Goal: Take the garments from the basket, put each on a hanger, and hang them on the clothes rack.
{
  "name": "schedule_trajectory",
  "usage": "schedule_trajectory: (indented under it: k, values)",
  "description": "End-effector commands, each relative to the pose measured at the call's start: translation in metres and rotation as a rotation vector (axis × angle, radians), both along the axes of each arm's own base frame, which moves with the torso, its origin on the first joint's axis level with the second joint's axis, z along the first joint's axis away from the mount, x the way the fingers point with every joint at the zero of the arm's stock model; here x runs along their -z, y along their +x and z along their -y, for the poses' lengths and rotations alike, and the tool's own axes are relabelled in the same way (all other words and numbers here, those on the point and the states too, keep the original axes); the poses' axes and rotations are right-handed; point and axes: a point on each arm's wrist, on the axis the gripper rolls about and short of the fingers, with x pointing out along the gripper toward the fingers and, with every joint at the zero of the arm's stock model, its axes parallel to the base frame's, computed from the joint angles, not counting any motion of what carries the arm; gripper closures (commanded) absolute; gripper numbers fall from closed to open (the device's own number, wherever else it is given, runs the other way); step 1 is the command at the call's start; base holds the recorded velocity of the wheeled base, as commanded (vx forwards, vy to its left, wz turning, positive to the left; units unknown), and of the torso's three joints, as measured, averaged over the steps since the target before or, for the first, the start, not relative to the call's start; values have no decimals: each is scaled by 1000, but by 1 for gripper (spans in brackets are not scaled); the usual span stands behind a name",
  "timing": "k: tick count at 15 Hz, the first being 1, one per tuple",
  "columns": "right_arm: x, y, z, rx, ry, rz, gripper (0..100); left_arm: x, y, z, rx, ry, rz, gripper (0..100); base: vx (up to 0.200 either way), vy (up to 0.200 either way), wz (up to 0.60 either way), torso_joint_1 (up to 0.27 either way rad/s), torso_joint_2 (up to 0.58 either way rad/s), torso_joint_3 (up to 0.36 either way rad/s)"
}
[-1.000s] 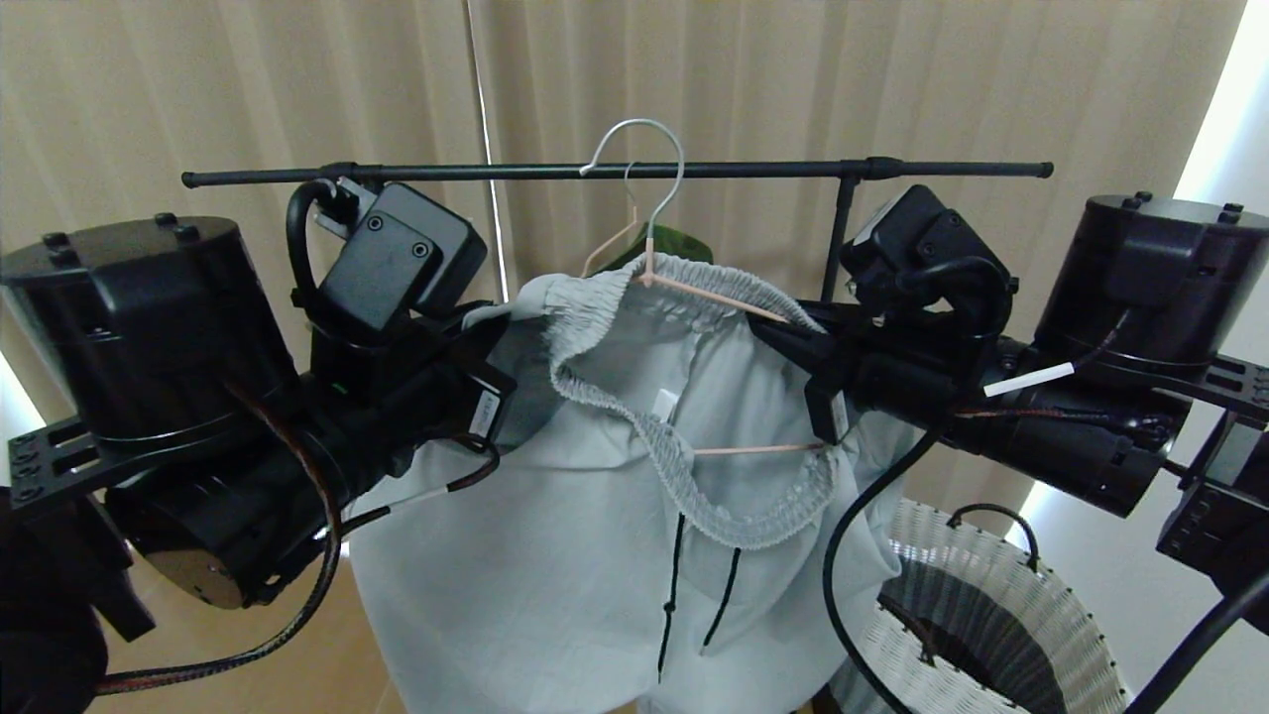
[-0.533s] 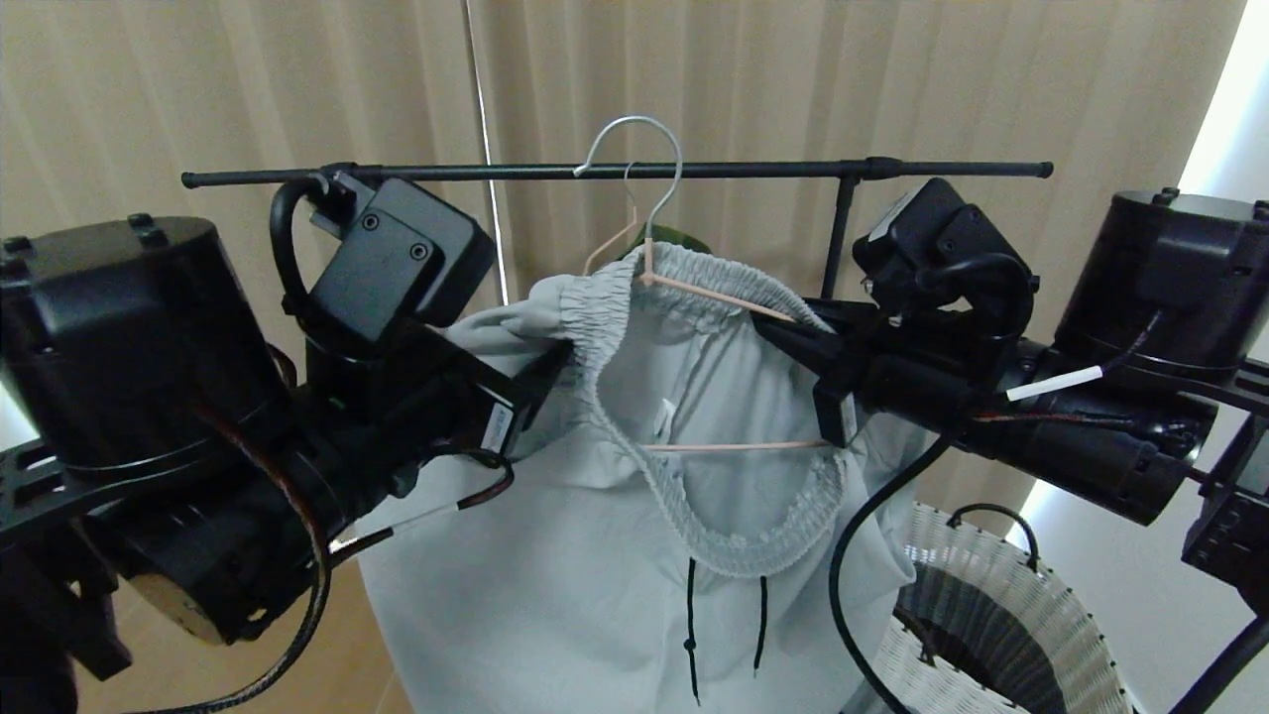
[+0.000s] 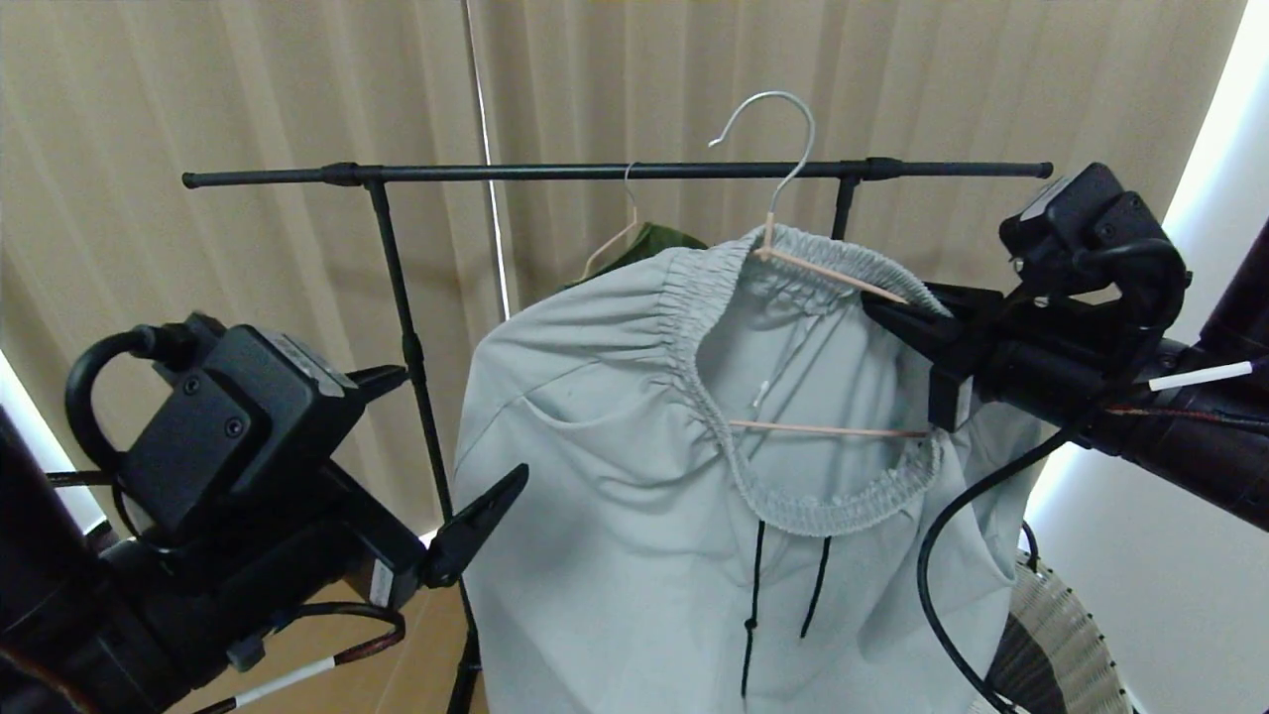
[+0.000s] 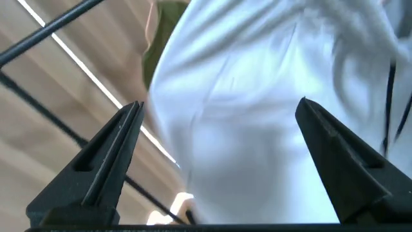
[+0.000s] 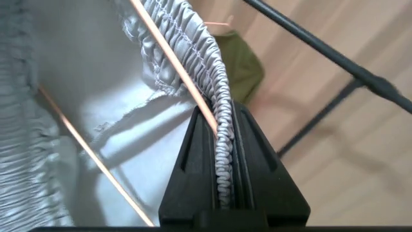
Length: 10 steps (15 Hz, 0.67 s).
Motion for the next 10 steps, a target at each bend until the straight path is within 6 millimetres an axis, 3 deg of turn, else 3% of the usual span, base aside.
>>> schedule_trajectory:
  k: [1, 5, 10]
  values:
    - [-6, -6, 6, 8, 19, 34, 100, 16, -1, -13, -51, 37, -43, 0, 0, 0, 0, 0, 0, 0]
    - [-1, -19, 12, 6, 39, 72, 100, 48, 6, -41, -149, 79, -163, 0, 0, 0, 0, 0, 0, 0]
    - [6, -50, 29, 3, 41, 74, 100, 69, -4, -50, -99, 66, -258, 0, 0, 0, 0, 0, 0, 0]
